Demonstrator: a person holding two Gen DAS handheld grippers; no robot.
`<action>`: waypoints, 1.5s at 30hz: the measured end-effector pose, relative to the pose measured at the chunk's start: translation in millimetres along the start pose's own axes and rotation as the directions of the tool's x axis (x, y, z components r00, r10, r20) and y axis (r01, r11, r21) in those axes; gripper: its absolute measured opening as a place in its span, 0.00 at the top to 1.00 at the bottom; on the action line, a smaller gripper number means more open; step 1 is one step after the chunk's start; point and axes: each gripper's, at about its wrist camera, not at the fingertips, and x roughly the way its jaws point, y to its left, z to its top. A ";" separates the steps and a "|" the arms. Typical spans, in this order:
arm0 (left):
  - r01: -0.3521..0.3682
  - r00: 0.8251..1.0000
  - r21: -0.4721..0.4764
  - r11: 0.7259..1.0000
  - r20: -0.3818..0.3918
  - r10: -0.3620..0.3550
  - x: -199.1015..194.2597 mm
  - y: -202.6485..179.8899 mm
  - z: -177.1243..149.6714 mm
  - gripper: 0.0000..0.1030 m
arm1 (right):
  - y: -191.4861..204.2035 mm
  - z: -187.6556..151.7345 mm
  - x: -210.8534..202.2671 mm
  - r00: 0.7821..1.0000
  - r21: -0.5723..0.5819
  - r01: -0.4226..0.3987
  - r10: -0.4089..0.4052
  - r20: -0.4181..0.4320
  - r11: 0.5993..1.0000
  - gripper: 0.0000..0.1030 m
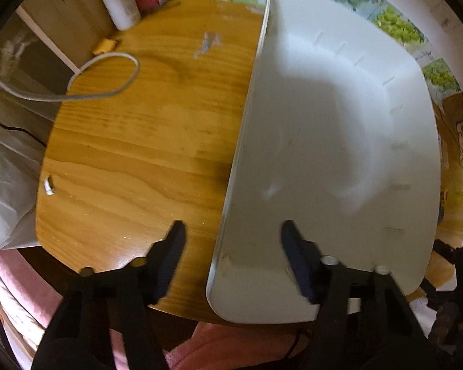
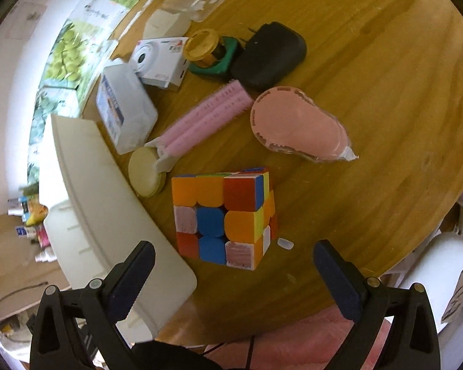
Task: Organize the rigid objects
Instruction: 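Grip the tray rim with the left gripper while the right gripper grasps the Rubik's cube, then carry the Rubik's cube into the tray with the right gripper and release it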
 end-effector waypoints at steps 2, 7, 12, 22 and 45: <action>0.012 1.000 0.005 1.000 -0.022 -0.011 5.0 3.0 1.0 0.53 | -0.9 0.4 2.0 1.000 0.018 0.007 -0.007 0.010 1.000 0.05; 0.035 0.997 0.000 0.999 -0.066 -0.035 16.2 11.1 2.0 0.72 | -2.6 3.2 8.5 0.999 0.046 0.028 -0.029 0.024 0.999 0.06; 0.039 0.995 0.011 0.999 -0.089 -0.038 27.5 14.5 2.5 0.92 | 1.1 7.0 14.6 0.998 0.035 0.048 -0.049 0.035 0.998 0.10; 0.044 0.996 0.155 0.987 -0.081 -0.031 34.7 9.5 0.1 0.97 | 14.2 13.5 25.2 0.996 0.016 0.066 -0.067 0.059 0.998 0.30; 0.016 1.000 0.158 0.987 0.007 -0.018 48.0 24.1 -18.7 0.97 | 46.4 3.1 3.7 0.980 -0.187 0.006 0.031 0.198 0.982 0.41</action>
